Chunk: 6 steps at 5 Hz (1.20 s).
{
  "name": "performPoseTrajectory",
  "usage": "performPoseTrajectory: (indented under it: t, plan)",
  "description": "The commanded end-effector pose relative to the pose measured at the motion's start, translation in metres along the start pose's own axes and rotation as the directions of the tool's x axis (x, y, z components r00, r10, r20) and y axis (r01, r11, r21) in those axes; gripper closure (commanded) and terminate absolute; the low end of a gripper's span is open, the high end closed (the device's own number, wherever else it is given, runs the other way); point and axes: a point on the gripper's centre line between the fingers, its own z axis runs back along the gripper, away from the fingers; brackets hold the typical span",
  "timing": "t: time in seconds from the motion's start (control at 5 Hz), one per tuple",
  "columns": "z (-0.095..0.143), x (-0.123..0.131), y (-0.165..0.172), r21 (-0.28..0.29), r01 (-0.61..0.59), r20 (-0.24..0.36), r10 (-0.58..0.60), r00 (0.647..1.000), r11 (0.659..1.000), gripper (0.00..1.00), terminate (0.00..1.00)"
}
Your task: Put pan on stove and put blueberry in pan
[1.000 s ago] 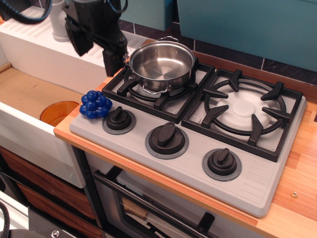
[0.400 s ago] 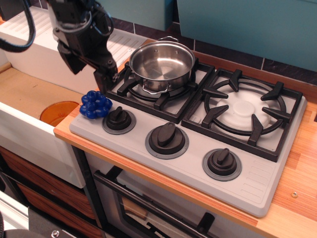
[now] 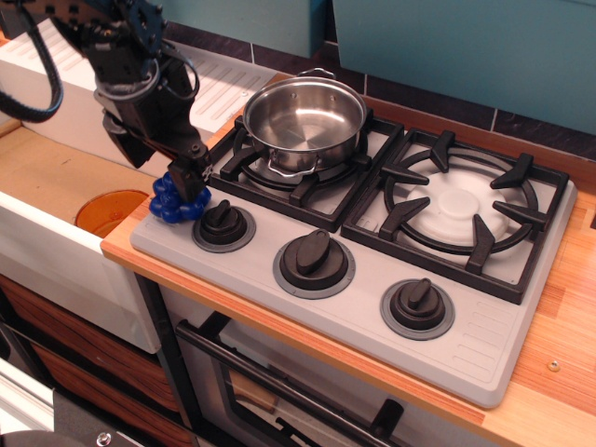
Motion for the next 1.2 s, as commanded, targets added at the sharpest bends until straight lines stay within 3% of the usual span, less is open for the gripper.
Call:
performPoseTrajectory:
  t: [0.0, 0.2, 0.4, 0.6, 1.0]
  plan:
    - [-0.011, 0.003, 0.001, -0.001, -0.026, 0.003, 0.026, 1.000, 1.000, 0.00, 0.00]
    - [-0.013, 0.002, 0.000, -0.008, -0.030, -0.007, 0.030, 1.000, 1.000, 0.00, 0.00]
    - [-0.015, 0.001, -0.001, -0.014, -0.030, -0.031, 0.030, 0.999, 0.999, 1.00, 0.00]
    - [-0.016, 0.000, -0.001, 0.003, -0.018, -0.053, 0.018, 0.998, 1.000, 1.00, 0.00]
    - [0.061, 0.045, 0.019, 0.094, 0.019, -0.127, -0.007, 0.992, 0.995, 1.00, 0.00]
